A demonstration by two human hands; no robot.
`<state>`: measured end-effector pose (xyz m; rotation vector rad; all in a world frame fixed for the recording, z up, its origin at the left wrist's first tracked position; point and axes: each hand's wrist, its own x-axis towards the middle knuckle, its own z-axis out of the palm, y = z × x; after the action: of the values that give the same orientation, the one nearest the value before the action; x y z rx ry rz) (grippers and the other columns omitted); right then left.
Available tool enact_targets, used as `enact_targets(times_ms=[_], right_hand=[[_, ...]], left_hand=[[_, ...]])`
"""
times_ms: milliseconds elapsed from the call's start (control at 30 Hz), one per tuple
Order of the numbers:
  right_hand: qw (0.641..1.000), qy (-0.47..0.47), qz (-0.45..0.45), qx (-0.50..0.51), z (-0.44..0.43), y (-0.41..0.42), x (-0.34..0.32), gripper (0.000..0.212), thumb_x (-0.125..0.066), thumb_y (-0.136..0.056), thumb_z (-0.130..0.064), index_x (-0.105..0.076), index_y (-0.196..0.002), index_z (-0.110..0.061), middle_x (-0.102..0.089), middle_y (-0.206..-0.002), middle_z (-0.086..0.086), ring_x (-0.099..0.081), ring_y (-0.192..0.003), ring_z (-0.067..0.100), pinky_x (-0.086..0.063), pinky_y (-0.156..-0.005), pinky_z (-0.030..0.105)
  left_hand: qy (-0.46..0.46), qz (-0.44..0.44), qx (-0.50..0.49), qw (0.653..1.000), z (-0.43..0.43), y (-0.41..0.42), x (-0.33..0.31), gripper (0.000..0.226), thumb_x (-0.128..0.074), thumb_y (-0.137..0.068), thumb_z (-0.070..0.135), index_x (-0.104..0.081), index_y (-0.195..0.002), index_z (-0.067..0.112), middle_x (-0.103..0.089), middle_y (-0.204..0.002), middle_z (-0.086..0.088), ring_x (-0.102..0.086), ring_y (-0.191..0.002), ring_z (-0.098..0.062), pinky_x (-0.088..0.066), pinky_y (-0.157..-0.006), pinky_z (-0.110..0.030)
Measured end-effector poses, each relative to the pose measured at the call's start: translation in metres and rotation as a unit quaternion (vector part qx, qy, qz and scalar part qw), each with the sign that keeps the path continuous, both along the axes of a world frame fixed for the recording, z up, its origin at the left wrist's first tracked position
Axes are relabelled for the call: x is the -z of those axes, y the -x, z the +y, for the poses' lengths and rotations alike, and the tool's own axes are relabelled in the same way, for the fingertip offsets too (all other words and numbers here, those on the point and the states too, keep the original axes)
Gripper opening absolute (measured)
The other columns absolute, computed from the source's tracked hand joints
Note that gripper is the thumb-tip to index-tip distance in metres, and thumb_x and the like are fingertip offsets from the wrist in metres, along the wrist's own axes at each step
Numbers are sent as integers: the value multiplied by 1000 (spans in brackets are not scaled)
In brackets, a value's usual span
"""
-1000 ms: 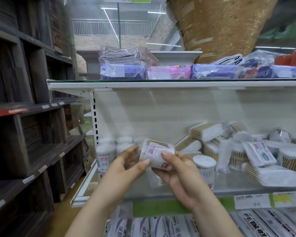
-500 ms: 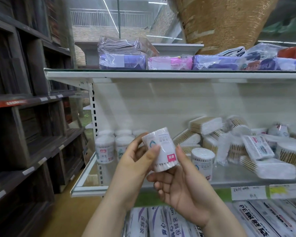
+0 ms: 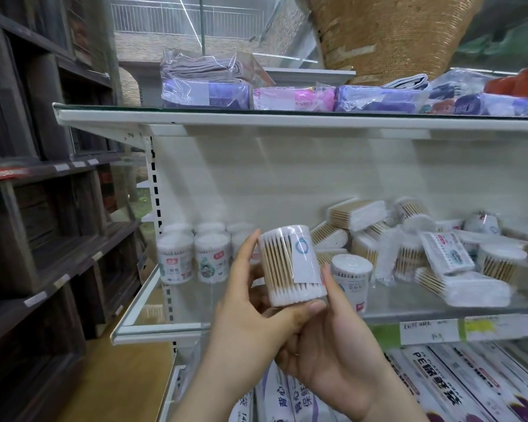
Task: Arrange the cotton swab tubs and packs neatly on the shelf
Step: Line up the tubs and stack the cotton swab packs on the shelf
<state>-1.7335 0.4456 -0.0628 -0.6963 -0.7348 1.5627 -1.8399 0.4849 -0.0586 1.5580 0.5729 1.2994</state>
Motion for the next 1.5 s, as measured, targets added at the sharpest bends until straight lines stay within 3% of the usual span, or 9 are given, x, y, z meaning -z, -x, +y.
enact_targets(times_ms=[133, 233, 333, 600, 900, 1033, 1167, 1300, 1500], right_hand=[[998, -48, -30, 41, 0, 1, 3, 65, -50, -74, -62, -71, -108, -11, -68, -93, 16, -62, -84, 26, -51, -72, 36], [984, -93, -107, 106, 2, -4, 6, 80, -81, -51, -58, -65, -113, -11, -71, -102, 18, -66, -89, 35, -56, -74, 46], [959, -121, -182, 179, 1, -8, 5, 81, -84, -41, -61, -64, -109, -22, -71, -107, 14, -66, -100, 37, -50, -89, 58], [895, -163, -305, 281, -3, -12, 1, 76, -86, -47, -45, -51, -114, -35, -69, -106, -8, -69, -91, 8, -54, -74, 26], [890, -229, -252, 303, -6, -10, -13, 76, -88, -52, -12, -55, -116, -36, -66, -108, -4, -66, -100, 7, -53, -79, 18], [898, -225, -231, 300, -3, -8, -16, 78, -88, -50, -21, -53, -117, -38, -66, -116, -5, -63, -108, 8, -52, -91, 23], [917, -211, -195, 276, 0, -7, -18, 87, -91, -40, -46, -55, -117, -35, -69, -115, -3, -65, -107, 12, -53, -84, 28], [941, -185, -112, 260, 4, -10, -20, 81, -90, -44, -36, -58, -117, -22, -73, -102, 7, -69, -94, 15, -55, -80, 32], [940, -175, -145, 256, 7, -7, -27, 74, -84, -43, -57, -69, -107, -24, -72, -107, 3, -69, -95, 15, -57, -75, 29]], left_hand=[[-5, 9, -40, 999, 1, -5, 7, 85, -88, -54, 8, -42, -102, 62, -68, -97, 25, -69, -83, 3, -50, -65, -10], [-1, 18, -46, 999, 5, -3, 12, 84, -90, -52, 18, -42, -111, 54, -64, -98, 32, -66, -87, 6, -50, -69, -10], [27, 19, 11, 999, 6, 1, 12, 93, -88, -44, 26, -42, -124, 41, -67, -105, 23, -67, -96, -2, -54, -78, -21], [80, -48, 87, 992, 10, 20, 5, 45, -78, -63, 35, -66, -106, 40, -71, -110, 5, -66, -107, -18, -55, -87, -33], [90, -74, 96, 989, 10, 23, 4, 46, -64, -67, 28, -63, -113, 27, -72, -109, 0, -67, -105, -19, -57, -76, -24], [112, -74, 111, 985, 11, 25, 4, 56, -65, -67, 26, -57, -122, 27, -72, -109, -2, -68, -103, -21, -57, -73, -26], [123, -71, 124, 982, 10, 26, 5, 58, -66, -69, 22, -54, -125, 26, -73, -108, -2, -68, -102, -21, -58, -74, -28], [129, -71, 134, 980, 6, 25, 5, 51, -70, -70, 22, -58, -119, 26, -73, -107, -2, -69, -100, -22, -58, -74, -28], [167, -91, 151, 970, 1, 19, 5, 49, -67, -71, 29, -60, -117, 13, -73, -103, -13, -70, -96, -27, -59, -69, -27]])
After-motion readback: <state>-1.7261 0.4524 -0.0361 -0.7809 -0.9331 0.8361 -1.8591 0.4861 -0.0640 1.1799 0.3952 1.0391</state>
